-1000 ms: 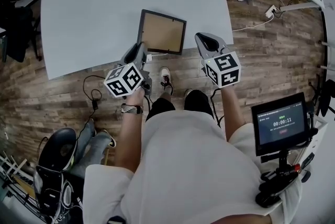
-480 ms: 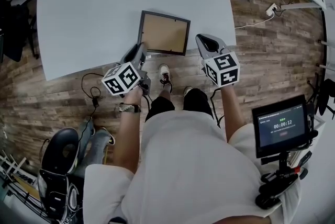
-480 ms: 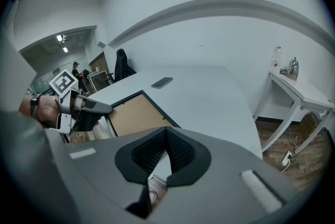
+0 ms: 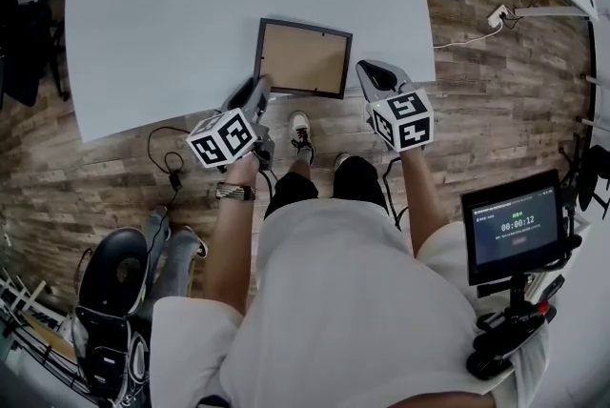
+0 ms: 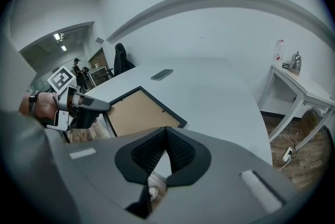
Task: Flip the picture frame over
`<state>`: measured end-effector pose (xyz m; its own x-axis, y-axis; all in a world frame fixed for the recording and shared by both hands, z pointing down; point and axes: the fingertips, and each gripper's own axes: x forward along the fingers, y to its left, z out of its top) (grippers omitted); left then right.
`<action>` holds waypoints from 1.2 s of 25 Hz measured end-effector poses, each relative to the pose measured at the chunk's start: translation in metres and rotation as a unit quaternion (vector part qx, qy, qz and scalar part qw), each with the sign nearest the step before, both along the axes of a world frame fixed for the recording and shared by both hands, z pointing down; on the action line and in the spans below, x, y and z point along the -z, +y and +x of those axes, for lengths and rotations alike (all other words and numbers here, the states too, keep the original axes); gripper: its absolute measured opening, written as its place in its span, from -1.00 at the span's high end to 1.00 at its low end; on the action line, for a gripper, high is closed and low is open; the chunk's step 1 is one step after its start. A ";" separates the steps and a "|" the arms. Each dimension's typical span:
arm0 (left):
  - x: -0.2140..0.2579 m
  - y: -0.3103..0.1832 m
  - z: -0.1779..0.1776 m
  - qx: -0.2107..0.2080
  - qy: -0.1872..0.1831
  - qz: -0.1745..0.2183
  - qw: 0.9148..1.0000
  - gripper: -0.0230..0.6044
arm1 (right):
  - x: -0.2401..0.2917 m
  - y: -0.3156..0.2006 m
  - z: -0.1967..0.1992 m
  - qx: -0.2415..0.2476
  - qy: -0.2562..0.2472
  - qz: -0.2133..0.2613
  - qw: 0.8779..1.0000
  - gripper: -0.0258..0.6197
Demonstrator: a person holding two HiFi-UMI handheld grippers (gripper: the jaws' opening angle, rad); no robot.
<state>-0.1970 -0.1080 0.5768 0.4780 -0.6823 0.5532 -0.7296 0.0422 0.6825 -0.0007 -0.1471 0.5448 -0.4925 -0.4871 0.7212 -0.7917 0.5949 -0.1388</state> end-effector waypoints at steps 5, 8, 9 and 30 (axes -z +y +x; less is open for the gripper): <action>-0.004 0.003 -0.001 -0.007 -0.006 -0.006 1.000 0.55 | -0.011 0.004 0.002 -0.001 0.007 -0.013 1.000 0.92; -0.006 0.004 -0.001 -0.010 -0.011 -0.009 1.000 0.54 | -0.018 0.008 0.004 0.000 0.009 -0.022 1.000 0.92; -0.006 0.004 -0.001 -0.011 -0.013 -0.009 1.000 0.54 | -0.020 0.009 0.005 0.000 0.010 -0.025 1.000 0.92; -0.010 0.012 0.005 -0.033 -0.036 -0.019 0.999 0.52 | -0.032 0.021 0.000 -0.001 0.002 -0.046 0.999 0.91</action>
<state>-0.1922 -0.0958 0.5867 0.4789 -0.6292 0.6122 -0.7790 0.0168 0.6268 -0.0006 -0.1262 0.5766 -0.4888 -0.4196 0.7648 -0.7932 0.5788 -0.1894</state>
